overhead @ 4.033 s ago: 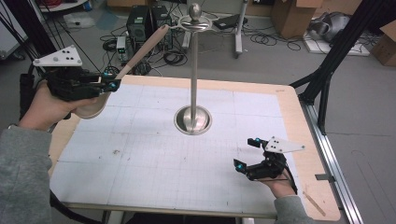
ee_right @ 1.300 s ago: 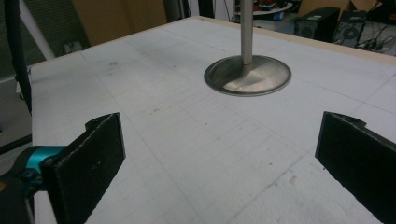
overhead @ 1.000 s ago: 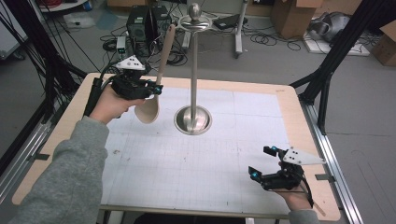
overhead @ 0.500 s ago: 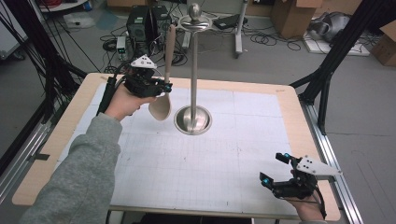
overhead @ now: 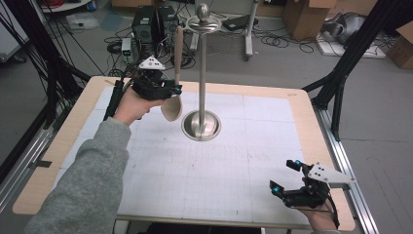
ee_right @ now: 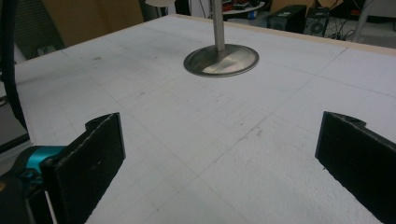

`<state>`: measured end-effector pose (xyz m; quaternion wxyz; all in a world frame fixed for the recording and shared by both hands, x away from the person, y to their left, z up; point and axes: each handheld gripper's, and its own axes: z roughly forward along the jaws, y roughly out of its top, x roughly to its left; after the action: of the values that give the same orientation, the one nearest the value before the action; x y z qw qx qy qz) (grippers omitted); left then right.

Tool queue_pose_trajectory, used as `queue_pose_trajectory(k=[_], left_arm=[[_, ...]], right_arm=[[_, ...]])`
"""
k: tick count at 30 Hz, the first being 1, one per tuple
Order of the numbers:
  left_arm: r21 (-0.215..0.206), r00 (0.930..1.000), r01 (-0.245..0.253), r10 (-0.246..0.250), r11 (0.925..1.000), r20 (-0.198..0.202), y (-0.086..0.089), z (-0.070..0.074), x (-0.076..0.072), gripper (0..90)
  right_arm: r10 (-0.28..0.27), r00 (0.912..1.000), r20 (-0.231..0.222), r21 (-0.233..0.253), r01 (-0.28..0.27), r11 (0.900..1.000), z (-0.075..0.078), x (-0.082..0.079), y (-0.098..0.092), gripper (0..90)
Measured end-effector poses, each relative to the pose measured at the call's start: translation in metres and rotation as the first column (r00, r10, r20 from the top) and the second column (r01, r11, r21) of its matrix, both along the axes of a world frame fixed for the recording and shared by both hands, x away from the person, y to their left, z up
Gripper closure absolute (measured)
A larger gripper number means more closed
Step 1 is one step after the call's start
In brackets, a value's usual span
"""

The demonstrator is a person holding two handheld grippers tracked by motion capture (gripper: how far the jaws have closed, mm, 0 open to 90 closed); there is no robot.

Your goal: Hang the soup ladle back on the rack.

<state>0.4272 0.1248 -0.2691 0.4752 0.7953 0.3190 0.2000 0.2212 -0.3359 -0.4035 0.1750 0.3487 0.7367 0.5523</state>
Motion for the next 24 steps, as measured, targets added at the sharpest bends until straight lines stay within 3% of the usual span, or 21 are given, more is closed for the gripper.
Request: queue_pose_trajectory(k=[7,13,19,22,24], left_arm=[[-0.039,0.9999,0.008,-0.008,0.9992,0.009,0.019,0.000,-0.010,40.3],[-0.069,0.9992,0.006,-0.003,0.9976,0.040,0.041,-0.001,-0.024,24.4],[-0.046,0.9981,-0.035,0.037,0.9983,0.048,0.061,-0.005,-0.036,9.7],[-0.068,0.9960,-0.060,0.064,0.9959,0.063,0.072,-0.005,-0.042,1.6],[-0.084,0.9943,-0.075,0.081,0.9936,0.069,0.079,-0.005,-0.047,1.7]], right_arm=[[0.021,0.9998,-0.001,-0.003,-0.021,1.000,-0.001,0.007,0.006,0.1],[0.050,0.9988,-0.004,-0.006,-0.050,0.999,-0.002,0.018,0.017,0.1],[0.082,0.9966,-0.003,-0.010,-0.082,0.997,-0.002,0.029,0.030,0.1],[0.098,0.9952,-0.004,-0.008,-0.098,0.995,-0.003,0.036,0.036,0.1],[0.112,0.9937,-0.009,-0.011,-0.112,0.994,-0.003,0.040,0.041,0.1]])
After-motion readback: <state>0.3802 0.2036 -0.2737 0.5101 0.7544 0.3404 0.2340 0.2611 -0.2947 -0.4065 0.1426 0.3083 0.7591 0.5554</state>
